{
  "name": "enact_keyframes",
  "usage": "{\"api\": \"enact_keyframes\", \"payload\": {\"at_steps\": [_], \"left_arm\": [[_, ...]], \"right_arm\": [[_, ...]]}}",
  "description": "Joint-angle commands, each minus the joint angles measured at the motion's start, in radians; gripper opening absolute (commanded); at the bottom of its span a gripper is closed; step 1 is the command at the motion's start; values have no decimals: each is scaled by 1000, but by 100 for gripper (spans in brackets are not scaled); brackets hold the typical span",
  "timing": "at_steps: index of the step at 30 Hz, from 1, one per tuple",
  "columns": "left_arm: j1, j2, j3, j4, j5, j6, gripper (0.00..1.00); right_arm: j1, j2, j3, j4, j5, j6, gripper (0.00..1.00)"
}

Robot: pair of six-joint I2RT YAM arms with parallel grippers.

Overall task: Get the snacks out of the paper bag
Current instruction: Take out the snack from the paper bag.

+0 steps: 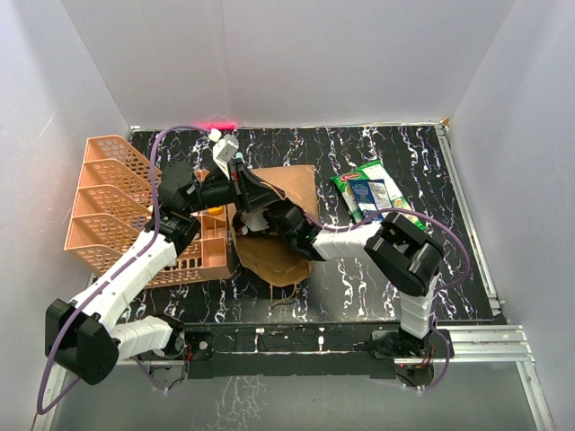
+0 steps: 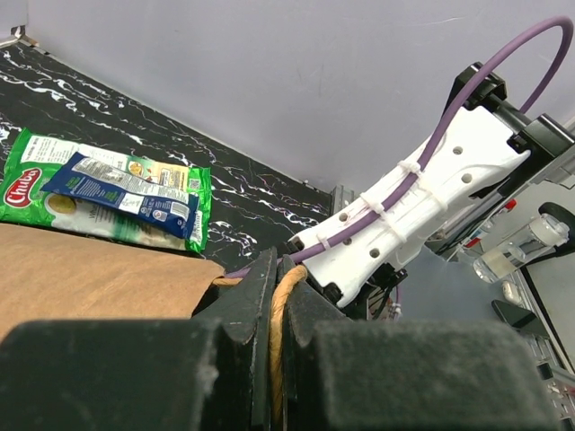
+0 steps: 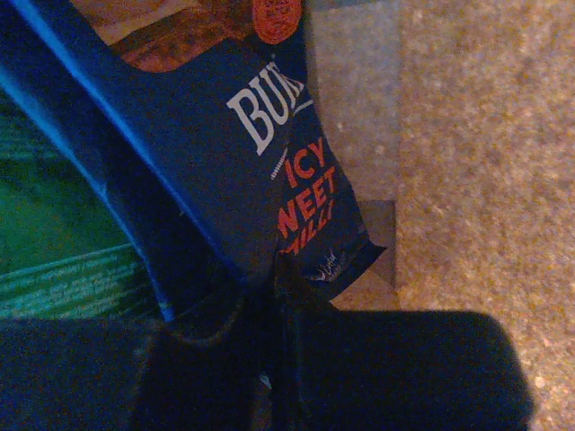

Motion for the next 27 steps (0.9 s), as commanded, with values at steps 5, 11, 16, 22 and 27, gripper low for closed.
{"api": "enact_keyframes", "payload": {"at_steps": [5, 11, 16, 22, 27], "left_arm": [[-5, -45, 39, -31, -28, 46, 0], [6, -39, 35, -30, -49, 35, 0], [14, -35, 35, -35, -59, 36, 0], [22, -27, 41, -69, -90, 51, 0], [39, -10, 47, -95, -112, 48, 0]], "right_arm": [[63, -229, -63, -146, -123, 98, 7], [93, -416, -155, -277, -255, 210, 7], [121, -556, -209, -371, -425, 348, 7], [132, -676, -172, -521, -512, 602, 7], [135, -790, -95, -693, -650, 790, 7]]}}
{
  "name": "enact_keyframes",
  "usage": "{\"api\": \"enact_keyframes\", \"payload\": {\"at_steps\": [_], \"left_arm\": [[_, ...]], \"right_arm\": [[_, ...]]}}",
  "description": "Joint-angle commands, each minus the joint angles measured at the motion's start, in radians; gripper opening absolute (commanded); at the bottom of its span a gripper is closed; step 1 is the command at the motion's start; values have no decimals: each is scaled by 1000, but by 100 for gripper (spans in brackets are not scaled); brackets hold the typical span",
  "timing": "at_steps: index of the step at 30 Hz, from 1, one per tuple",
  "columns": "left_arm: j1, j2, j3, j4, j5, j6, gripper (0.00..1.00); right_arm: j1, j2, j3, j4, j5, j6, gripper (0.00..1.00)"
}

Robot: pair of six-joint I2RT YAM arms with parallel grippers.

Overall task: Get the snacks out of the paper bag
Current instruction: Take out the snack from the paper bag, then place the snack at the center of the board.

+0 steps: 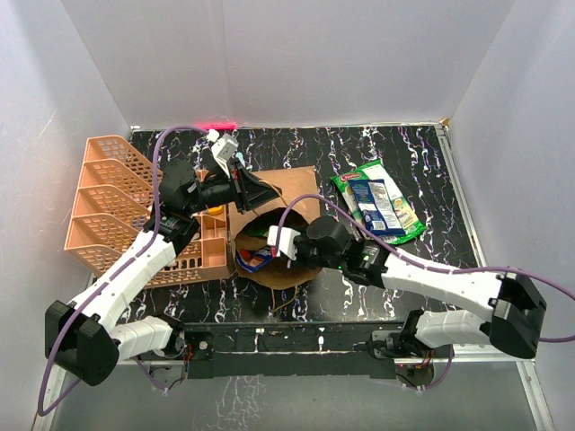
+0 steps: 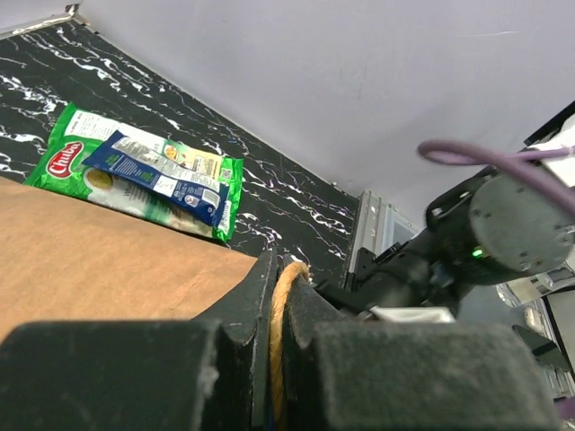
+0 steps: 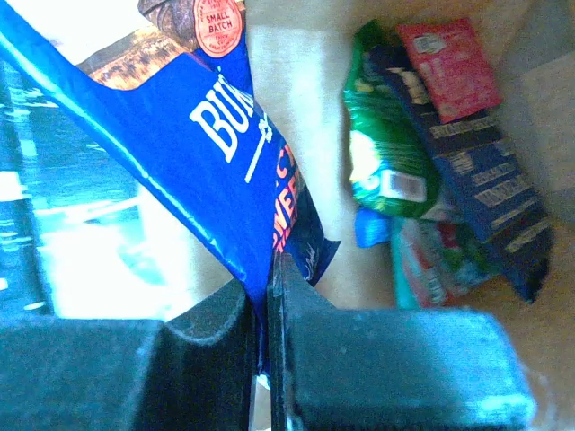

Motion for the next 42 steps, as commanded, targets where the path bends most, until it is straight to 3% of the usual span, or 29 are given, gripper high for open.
{"api": "enact_keyframes", "payload": {"at_steps": [1, 11, 15, 18, 27, 34, 38, 42], "left_arm": [[23, -3, 45, -3, -30, 13, 0], [51, 26, 48, -16, -41, 4, 0], [51, 34, 51, -26, -47, 12, 0], [51, 36, 53, -34, -52, 16, 0], [51, 34, 55, -63, -76, 46, 0], [51, 27, 58, -70, -81, 55, 0], [51, 28, 62, -74, -78, 57, 0], [51, 27, 60, -65, -72, 48, 0]], "right_arm": [[8, -124, 124, -153, -164, 269, 7], [7, -311, 328, -527, -219, 856, 7], [8, -362, 403, -679, -98, 1129, 7], [8, -402, 464, -741, 52, 1205, 7], [8, -455, 516, -854, 793, 1221, 7], [5, -258, 467, -882, 1288, 1120, 8], [-72, -111, 442, -802, 1381, 1035, 7], [-307, -4, 393, -527, 1210, 733, 7]]}}
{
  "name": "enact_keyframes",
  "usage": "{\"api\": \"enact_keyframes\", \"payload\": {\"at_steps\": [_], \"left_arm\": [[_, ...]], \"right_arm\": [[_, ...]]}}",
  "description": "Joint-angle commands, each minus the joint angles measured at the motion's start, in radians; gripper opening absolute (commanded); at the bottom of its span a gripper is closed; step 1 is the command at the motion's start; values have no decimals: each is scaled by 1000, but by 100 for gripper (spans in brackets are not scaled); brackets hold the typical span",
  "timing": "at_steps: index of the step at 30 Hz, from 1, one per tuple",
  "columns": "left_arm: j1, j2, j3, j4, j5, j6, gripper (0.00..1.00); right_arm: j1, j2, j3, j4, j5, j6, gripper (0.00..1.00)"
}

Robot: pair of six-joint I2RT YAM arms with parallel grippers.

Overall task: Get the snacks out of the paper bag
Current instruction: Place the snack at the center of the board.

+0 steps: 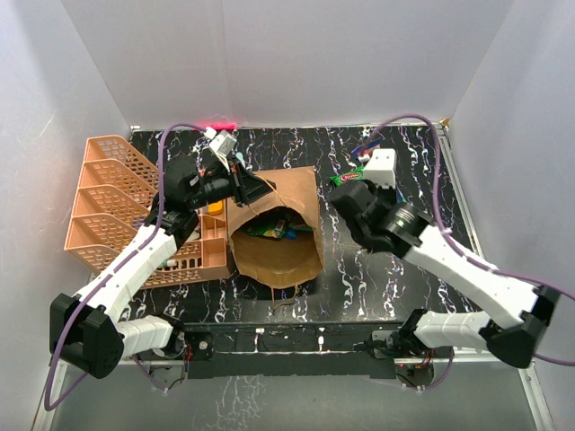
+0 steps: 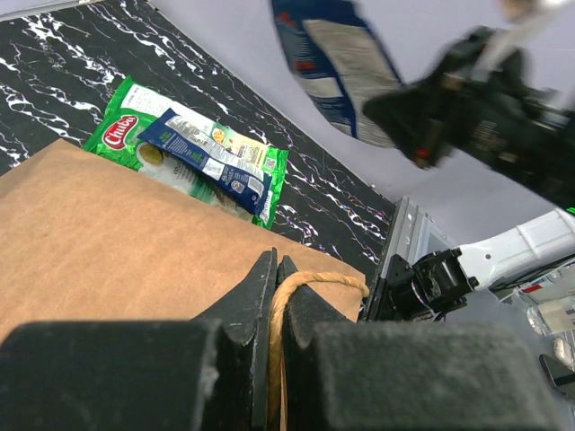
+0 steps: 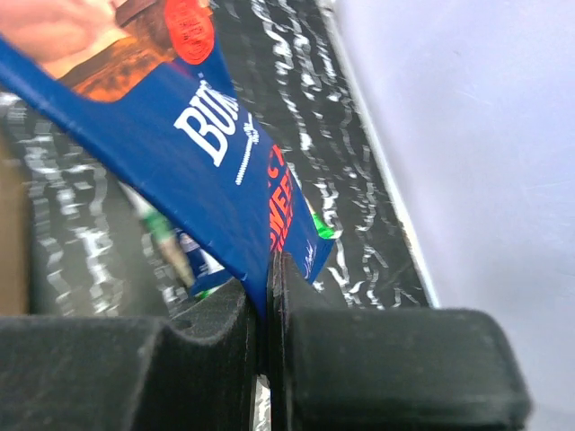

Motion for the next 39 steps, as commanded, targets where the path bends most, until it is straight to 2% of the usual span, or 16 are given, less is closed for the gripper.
{"api": "enact_keyframes", "payload": {"at_steps": [1, 5, 13, 22, 25, 26, 29, 30, 32, 34, 39], "left_arm": [[6, -20, 43, 19, 1, 11, 0], [7, -21, 40, 23, 2, 8, 0], [7, -22, 39, 34, 8, -1, 0], [7, -26, 40, 29, 6, 2, 0], [7, -26, 41, 29, 9, 2, 0], [7, -25, 40, 29, 9, 0, 0], [7, -24, 40, 28, 8, 2, 0], [7, -23, 40, 29, 8, 1, 0], [8, -19, 40, 36, 13, -8, 0], [9, -14, 37, 50, 23, -21, 0], [11, -6, 30, 69, 32, -38, 0]], "right_arm": [[-228, 80, -53, 329, -47, -338, 7], [-335, 190, -93, 430, -163, -439, 7], [-432, 418, -91, 554, -211, -500, 7], [-459, 585, -48, 532, -297, -439, 8], [-458, 595, -20, 458, -390, -360, 11], [-458, 585, -14, 424, -431, -332, 18], [-458, 480, -30, 346, -555, -262, 49], [-458, 425, -42, 325, -580, -244, 54], [-458, 308, -62, 290, -620, -217, 61], [-458, 193, -88, 269, -693, -207, 62], [-459, -64, -173, 213, -1083, -191, 68]]}}
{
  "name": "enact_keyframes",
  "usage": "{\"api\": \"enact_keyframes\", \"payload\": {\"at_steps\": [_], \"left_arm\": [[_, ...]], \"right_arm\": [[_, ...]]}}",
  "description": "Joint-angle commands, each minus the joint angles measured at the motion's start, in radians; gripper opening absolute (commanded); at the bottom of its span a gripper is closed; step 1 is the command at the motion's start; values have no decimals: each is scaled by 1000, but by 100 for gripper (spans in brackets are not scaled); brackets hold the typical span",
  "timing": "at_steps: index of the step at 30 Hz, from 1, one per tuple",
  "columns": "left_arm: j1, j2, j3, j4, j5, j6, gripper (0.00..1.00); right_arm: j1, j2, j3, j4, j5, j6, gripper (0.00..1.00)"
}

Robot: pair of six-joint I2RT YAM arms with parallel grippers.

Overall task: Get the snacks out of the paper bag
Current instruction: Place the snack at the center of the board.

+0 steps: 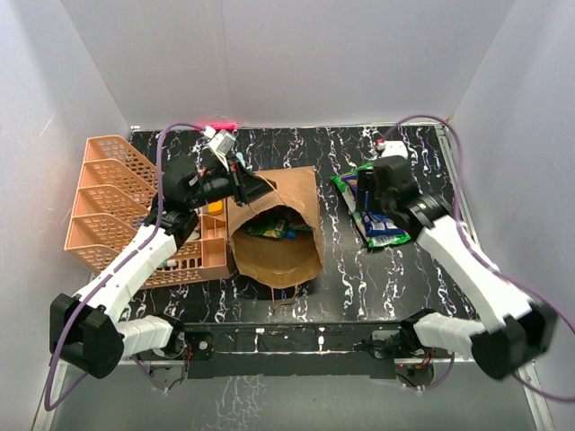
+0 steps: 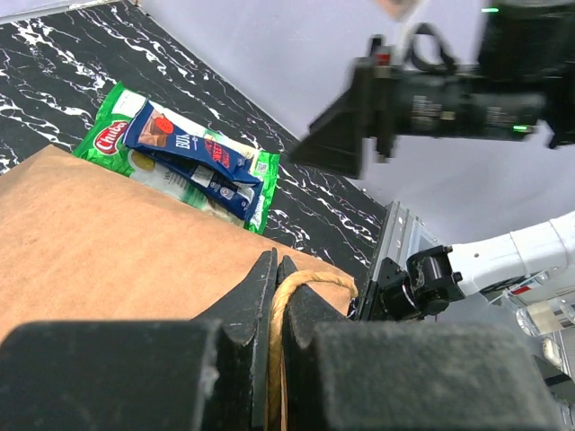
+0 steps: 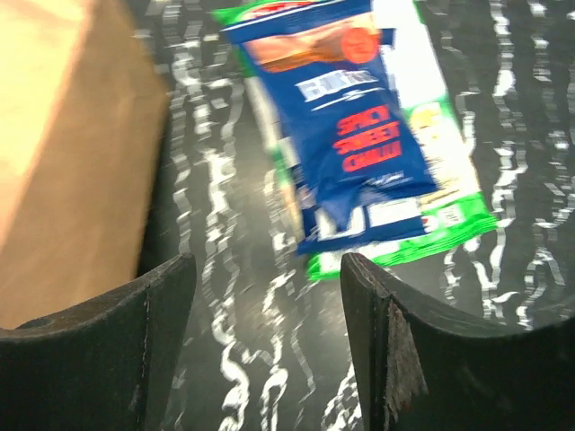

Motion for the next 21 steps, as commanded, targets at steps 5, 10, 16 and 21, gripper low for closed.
{"api": "enact_keyframes", "payload": {"at_steps": [5, 10, 16, 21], "left_arm": [[10, -5, 32, 37, 11, 0, 0], [10, 8, 30, 30, 5, 5, 0], [10, 14, 30, 30, 3, 7, 0], [10, 12, 32, 13, -9, 23, 0]], "right_arm": [[2, -373, -244, -22, -588, 47, 68], [43, -469, -293, -20, -714, 109, 68], [149, -482, -323, 41, -695, 158, 64], [440, -338, -235, 85, -516, 148, 65]]}}
